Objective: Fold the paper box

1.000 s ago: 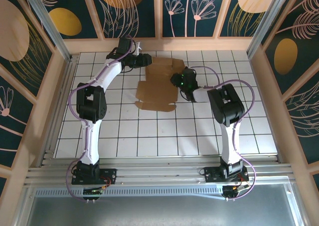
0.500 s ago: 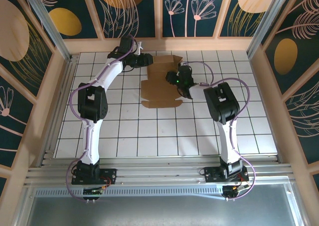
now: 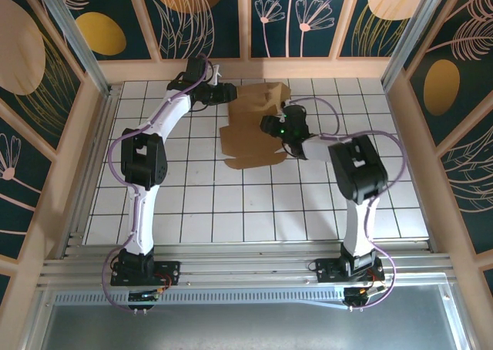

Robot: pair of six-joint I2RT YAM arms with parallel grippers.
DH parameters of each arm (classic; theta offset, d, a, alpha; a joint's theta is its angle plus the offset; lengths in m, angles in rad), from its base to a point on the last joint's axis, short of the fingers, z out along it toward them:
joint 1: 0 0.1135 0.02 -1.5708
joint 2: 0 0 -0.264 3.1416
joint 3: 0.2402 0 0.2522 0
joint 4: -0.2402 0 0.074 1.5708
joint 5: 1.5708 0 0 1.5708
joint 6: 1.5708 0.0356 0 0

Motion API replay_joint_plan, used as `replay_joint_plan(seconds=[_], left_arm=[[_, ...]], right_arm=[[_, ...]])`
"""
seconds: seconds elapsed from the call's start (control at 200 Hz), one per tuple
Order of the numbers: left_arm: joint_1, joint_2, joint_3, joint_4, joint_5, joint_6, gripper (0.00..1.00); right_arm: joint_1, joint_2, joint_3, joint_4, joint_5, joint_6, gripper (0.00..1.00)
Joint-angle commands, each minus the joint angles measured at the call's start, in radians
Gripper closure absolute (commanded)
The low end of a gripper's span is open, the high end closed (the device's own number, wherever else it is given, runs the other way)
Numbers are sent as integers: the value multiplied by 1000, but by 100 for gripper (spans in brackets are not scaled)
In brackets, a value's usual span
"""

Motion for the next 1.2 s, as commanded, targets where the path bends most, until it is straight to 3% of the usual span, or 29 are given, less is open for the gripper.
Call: replay_joint_plan(seconds=[0.0, 0.09, 0.165, 0.31, 0.46, 0.551, 0.686, 0.966, 1.196], left_arm=[[-7, 33, 32, -27, -12, 2, 47], [-6, 36, 35, -26, -10, 5, 47], [-7, 34, 34, -26, -14, 5, 47], [-6, 35, 34, -33, -7, 8, 47], [-7, 35, 34, -43, -12, 15, 47], [-7, 36, 38, -49, -11, 13, 47], [-7, 34, 40, -49, -13, 14, 47], [-6, 43, 36, -44, 12, 4, 47], [-10, 49, 41, -32, 50, -23, 47]], right_arm=[[-55, -179, -67, 21, -74, -70, 44], [-111, -214, -42, -14, -135, -148, 33], [-148, -152, 85, -128, -169, -302, 22], [-190, 67, 443, -418, -163, -563, 20], [-195, 256, 753, -641, -226, -671, 21], [-194, 277, 773, -656, -313, -666, 24], [-194, 234, 658, -563, -367, -644, 24], [-197, 250, 654, -541, -268, -561, 52], [-191, 222, 625, -496, -427, -350, 82]])
